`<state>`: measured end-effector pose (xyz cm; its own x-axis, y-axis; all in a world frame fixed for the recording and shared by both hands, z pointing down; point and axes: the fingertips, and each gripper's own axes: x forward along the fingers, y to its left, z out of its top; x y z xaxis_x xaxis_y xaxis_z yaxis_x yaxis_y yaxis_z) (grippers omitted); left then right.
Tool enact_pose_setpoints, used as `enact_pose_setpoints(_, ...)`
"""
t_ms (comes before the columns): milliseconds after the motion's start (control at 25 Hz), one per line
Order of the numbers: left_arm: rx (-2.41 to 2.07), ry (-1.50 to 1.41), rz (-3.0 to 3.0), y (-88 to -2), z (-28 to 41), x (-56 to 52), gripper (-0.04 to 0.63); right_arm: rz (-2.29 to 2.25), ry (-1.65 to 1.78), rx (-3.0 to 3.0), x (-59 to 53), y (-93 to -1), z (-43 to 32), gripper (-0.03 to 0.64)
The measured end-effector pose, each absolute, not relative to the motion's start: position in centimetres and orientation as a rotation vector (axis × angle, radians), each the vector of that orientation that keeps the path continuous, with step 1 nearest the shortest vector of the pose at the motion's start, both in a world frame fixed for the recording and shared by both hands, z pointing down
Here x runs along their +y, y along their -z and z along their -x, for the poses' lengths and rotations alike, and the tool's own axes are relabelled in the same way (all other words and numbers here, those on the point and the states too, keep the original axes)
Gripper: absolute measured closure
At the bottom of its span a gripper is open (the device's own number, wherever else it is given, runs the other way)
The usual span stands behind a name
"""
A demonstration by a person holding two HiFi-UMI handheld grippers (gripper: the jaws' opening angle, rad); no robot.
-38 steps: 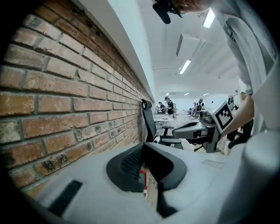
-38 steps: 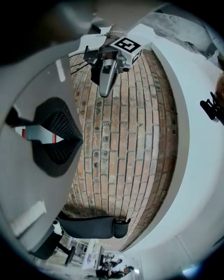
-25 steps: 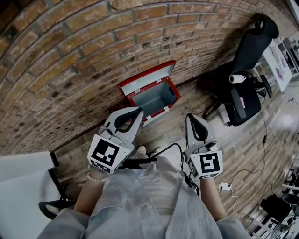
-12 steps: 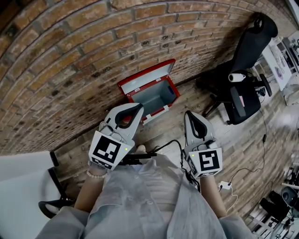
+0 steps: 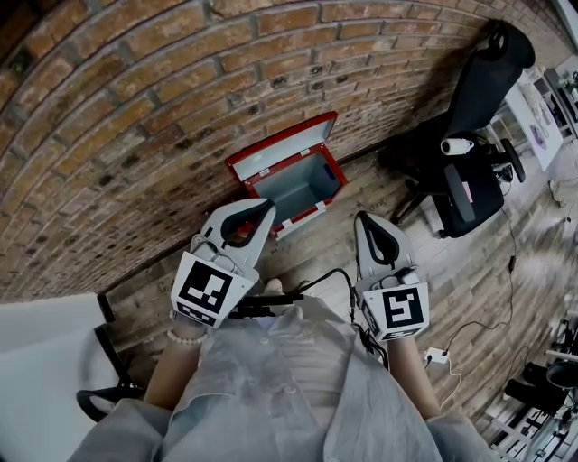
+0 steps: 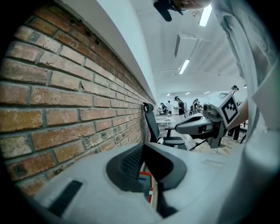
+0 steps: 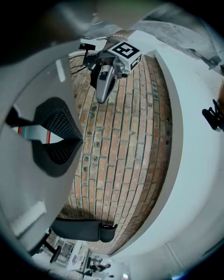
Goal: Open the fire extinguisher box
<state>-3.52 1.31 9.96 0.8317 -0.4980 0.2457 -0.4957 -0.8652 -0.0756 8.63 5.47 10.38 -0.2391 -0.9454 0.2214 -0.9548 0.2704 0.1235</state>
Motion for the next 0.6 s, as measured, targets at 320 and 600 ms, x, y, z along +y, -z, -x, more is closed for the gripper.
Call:
enact_pose_setpoints(320, 0.814, 0.407, 2.998, -9.94, 3.38, 1.24, 0.597, -1.754, -0.056, -2.285, 5.53, -10.47, -8.57, 0.612)
enact_pose_setpoints(600, 0.832, 0.394, 3.011, -10.25, 3.65, 1.23, 0.595, -1.743, -0.061, -2.278, 5.61, -10.97, -8.33, 0.612)
